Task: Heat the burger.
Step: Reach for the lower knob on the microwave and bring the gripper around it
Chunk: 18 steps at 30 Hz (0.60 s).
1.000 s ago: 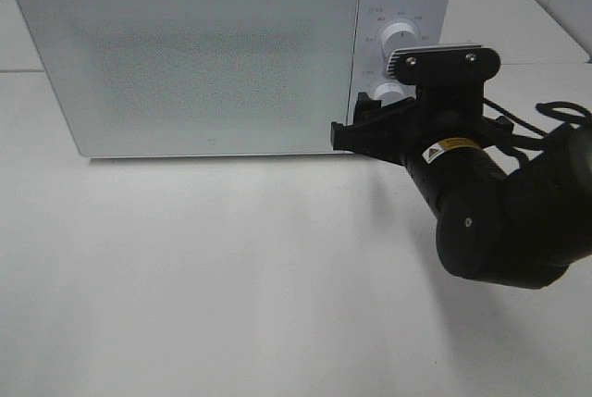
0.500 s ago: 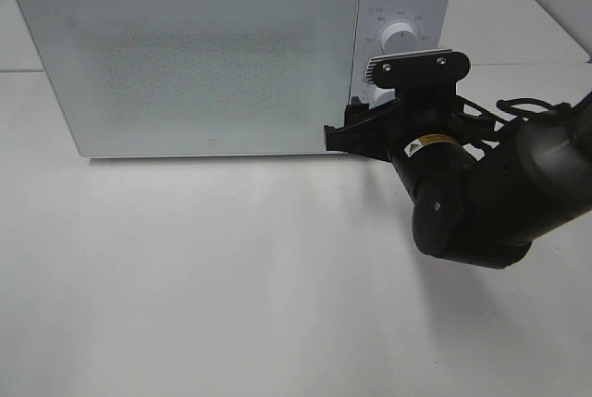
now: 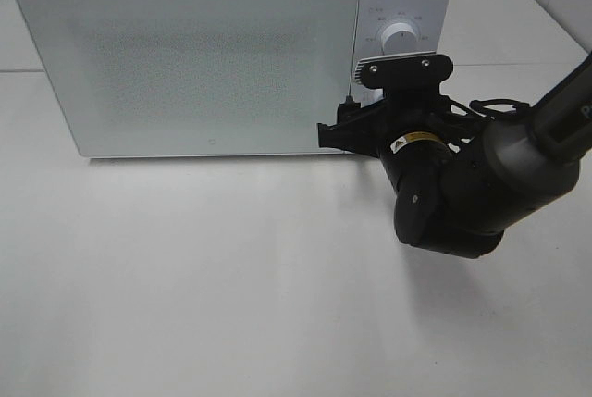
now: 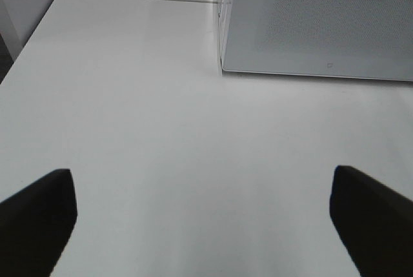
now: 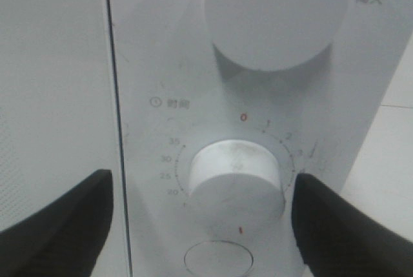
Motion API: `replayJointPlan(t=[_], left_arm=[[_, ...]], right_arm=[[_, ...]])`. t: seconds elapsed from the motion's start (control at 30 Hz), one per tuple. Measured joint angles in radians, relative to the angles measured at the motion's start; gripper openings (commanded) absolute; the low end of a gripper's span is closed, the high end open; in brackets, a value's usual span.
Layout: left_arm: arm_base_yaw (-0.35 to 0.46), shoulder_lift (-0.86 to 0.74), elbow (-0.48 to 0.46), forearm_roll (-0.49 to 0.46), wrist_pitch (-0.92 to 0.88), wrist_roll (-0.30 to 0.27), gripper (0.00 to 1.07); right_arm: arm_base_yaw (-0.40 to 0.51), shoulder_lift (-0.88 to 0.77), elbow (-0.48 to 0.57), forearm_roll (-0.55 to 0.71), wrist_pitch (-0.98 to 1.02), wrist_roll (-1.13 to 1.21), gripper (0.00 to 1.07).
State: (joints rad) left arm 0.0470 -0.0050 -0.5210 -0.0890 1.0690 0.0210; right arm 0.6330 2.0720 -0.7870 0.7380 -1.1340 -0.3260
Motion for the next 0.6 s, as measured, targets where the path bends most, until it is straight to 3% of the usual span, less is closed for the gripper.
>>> replayJointPlan(t=[0.6], left_arm=[[0.0,0.0,0.0,0.0,0.0,0.0,1.0]], right_arm=[[-0.013,0.038,-0.045,0.028,-0.026,-0.015,0.74]])
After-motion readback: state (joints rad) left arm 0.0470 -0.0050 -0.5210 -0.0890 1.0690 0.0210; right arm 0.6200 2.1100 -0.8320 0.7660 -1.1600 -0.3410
